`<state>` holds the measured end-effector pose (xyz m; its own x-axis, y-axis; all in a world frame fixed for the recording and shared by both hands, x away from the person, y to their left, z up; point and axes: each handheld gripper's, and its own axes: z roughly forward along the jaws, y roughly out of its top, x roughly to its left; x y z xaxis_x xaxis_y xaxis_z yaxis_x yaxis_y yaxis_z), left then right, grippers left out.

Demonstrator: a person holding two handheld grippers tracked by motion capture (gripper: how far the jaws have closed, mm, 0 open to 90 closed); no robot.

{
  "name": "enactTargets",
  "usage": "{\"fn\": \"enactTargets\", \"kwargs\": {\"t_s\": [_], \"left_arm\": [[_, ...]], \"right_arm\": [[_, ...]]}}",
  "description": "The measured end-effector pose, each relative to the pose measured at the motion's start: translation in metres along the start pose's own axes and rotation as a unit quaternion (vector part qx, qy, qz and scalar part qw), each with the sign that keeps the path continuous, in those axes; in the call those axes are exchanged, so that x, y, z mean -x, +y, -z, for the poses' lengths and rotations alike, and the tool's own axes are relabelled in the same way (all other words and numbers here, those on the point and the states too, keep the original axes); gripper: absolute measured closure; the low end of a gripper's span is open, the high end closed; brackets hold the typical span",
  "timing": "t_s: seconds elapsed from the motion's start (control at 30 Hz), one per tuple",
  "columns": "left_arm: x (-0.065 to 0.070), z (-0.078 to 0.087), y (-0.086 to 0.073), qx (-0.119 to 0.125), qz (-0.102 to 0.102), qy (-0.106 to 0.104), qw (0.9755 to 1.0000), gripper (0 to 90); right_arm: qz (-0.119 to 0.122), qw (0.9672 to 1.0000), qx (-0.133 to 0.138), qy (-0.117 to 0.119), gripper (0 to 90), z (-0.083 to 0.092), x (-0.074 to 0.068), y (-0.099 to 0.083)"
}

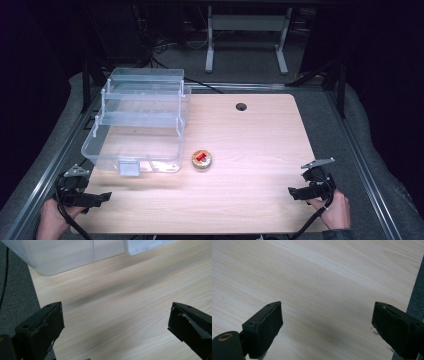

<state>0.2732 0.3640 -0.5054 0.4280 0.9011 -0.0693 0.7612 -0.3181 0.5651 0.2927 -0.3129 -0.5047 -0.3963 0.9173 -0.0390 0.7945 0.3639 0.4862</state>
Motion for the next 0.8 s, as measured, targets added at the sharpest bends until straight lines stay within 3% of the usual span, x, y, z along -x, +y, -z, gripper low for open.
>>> {"fn": "enactTargets", "kwargs": {"t_s": [0.4, 0.57, 0.67, 0.8], "left_arm": [[0.001, -0.001, 0.001, -0.001, 0.000, -0.005, 1.0000, 0.3], [0.002, 0.000, 0.002, -0.002, -0.001, -0.005, 1.0000, 0.3], [0.002, -0.002, 0.003, -0.003, -0.002, -0.008, 1.0000, 0.3], [0.003, -0.004, 0.003, -0.007, -0.003, -0.010, 0.9999, 0.3]], "right_arm": [[0.012, 0.9999, -0.005, 0.006, 9.0, -0.003, -0.009, 0.013], [0.026, 0.9993, -0.007, 0.026, 8.6, -0.008, -0.017, 0.024], [0.031, 0.9993, -0.010, 0.018, 8.6, -0.008, -0.021, 0.029], [0.046, 0.9985, -0.012, 0.025, 8.3, -0.012, -0.030, 0.042]]}}
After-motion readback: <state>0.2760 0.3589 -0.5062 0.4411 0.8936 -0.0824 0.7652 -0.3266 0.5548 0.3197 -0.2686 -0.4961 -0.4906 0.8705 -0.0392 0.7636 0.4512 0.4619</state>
